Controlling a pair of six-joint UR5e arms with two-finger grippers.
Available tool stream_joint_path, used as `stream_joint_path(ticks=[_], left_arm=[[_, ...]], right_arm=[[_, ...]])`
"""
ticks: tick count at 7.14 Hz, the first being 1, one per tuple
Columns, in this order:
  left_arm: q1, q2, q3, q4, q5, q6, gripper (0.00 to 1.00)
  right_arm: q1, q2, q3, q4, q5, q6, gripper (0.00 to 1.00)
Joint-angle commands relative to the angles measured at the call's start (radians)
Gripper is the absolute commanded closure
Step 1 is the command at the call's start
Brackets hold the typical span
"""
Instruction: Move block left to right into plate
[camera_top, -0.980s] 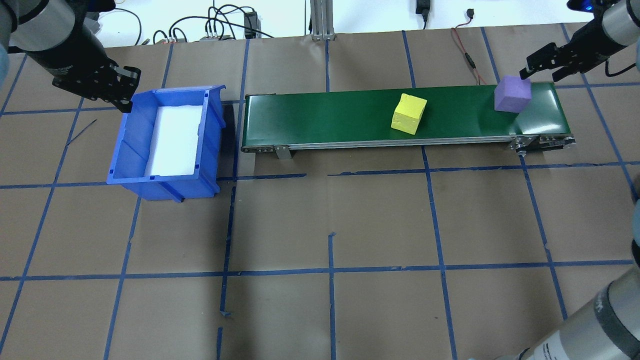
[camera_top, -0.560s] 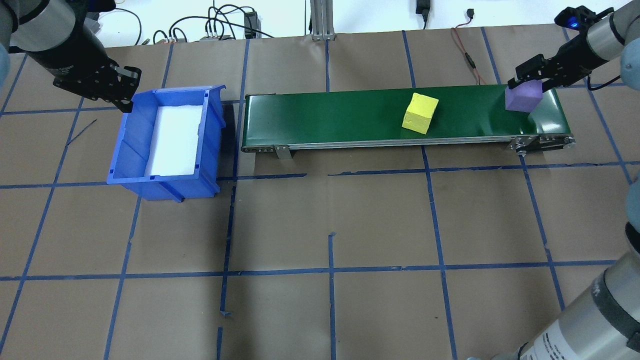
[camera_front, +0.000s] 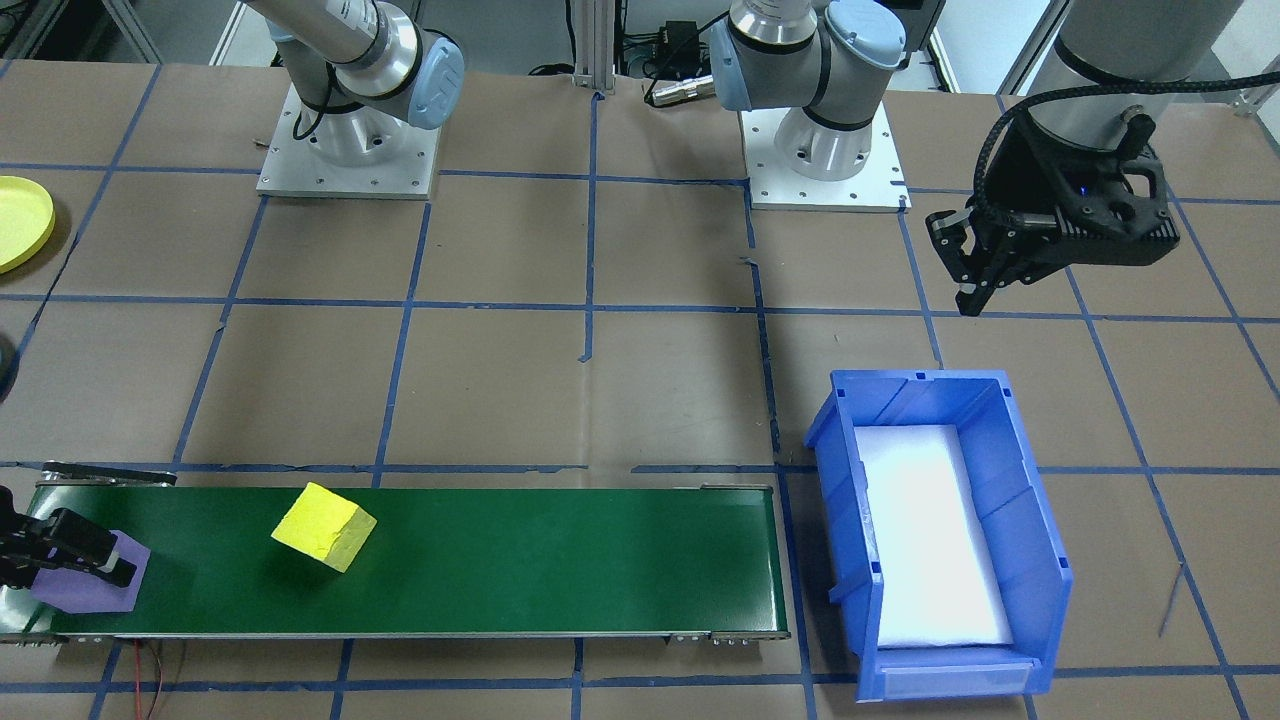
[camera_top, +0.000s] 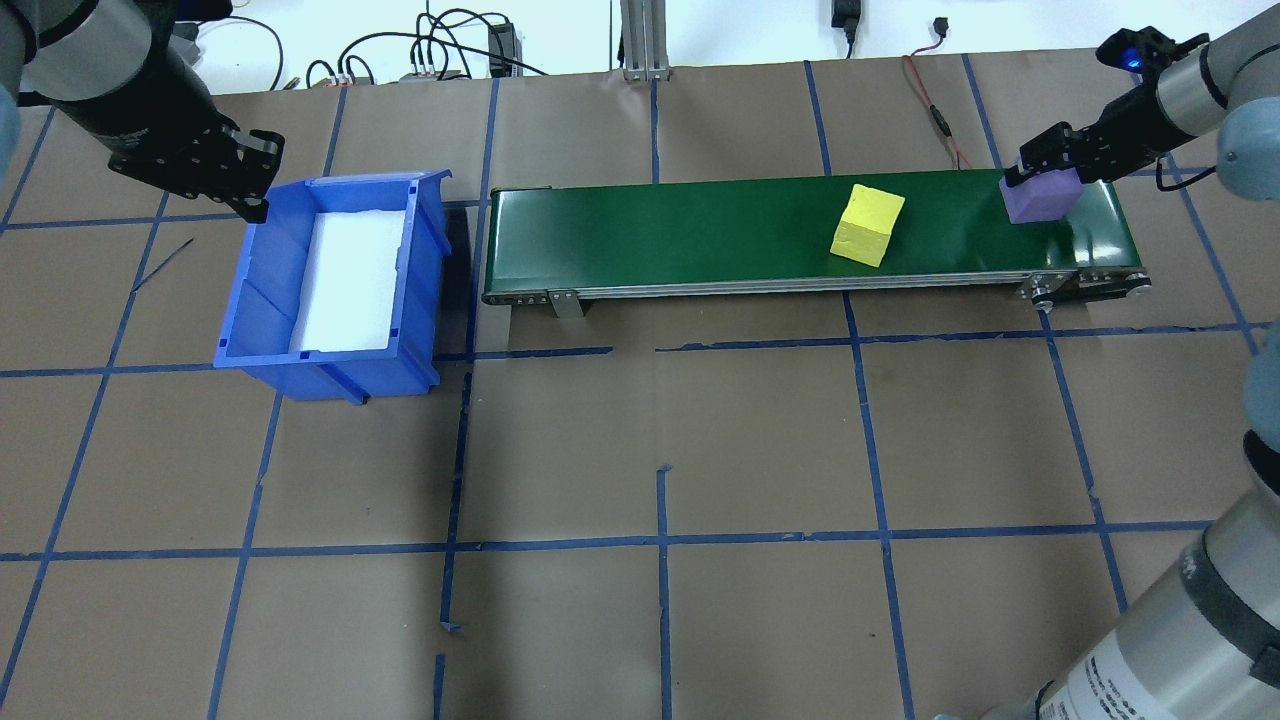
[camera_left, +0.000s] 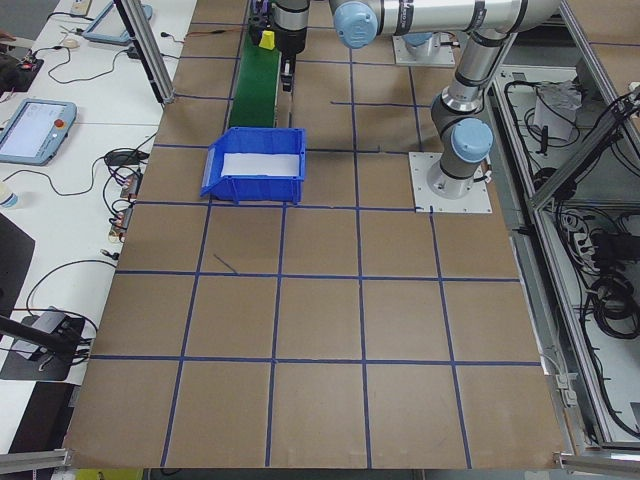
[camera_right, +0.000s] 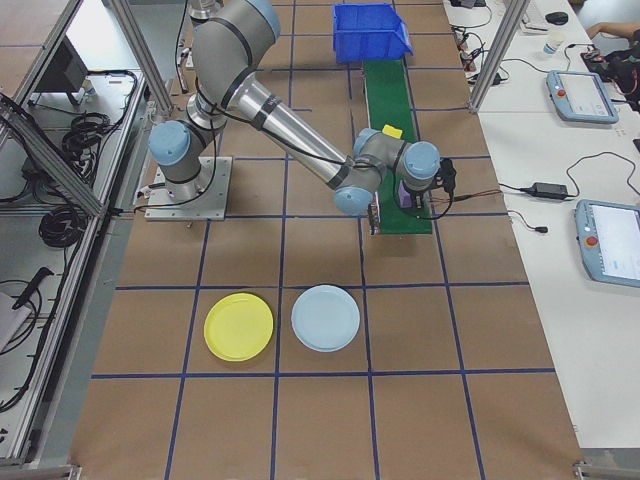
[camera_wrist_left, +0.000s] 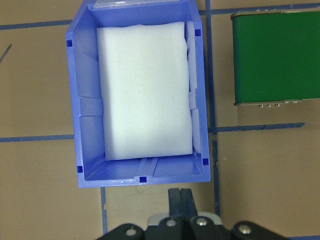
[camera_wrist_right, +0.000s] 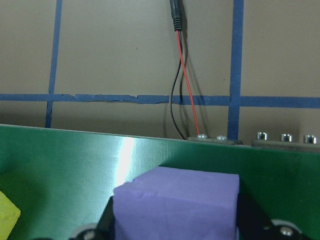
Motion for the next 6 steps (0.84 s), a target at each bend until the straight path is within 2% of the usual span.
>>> stream_joint_path(ticks=[1, 2, 3, 4, 5, 6], left_arm=[[0.000, 0.000, -0.001, 0.000, -0.001, -0.001, 1.00], [0.000, 0.000, 0.000, -0.016, 0.004, -0.016, 1.00], [0.003, 0.000, 0.006, -0.032, 0.007, -0.022, 0.41], [0.003, -0.005, 0.006, -0.029, 0.001, -0.027, 0.00], [0.003, -0.005, 0.005, -0.029, 0.004, -0.027, 0.00], [0.003, -0.005, 0.003, -0.029, 0.004, -0.027, 0.00]], right_arm=[[-0.002, -0.017, -0.005, -0.001, -0.081, 0.000, 0.56], [-0.013, -0.058, -0.007, 0.037, -0.114, -0.006, 0.58], [-0.050, -0.096, -0.008, 0.099, -0.175, -0.027, 0.59], [-0.153, -0.097, -0.001, 0.102, -0.182, -0.225, 0.59], [-0.256, -0.097, 0.012, 0.105, -0.183, -0.351, 0.59], [-0.341, -0.092, 0.028, 0.105, -0.209, -0.412, 0.59]])
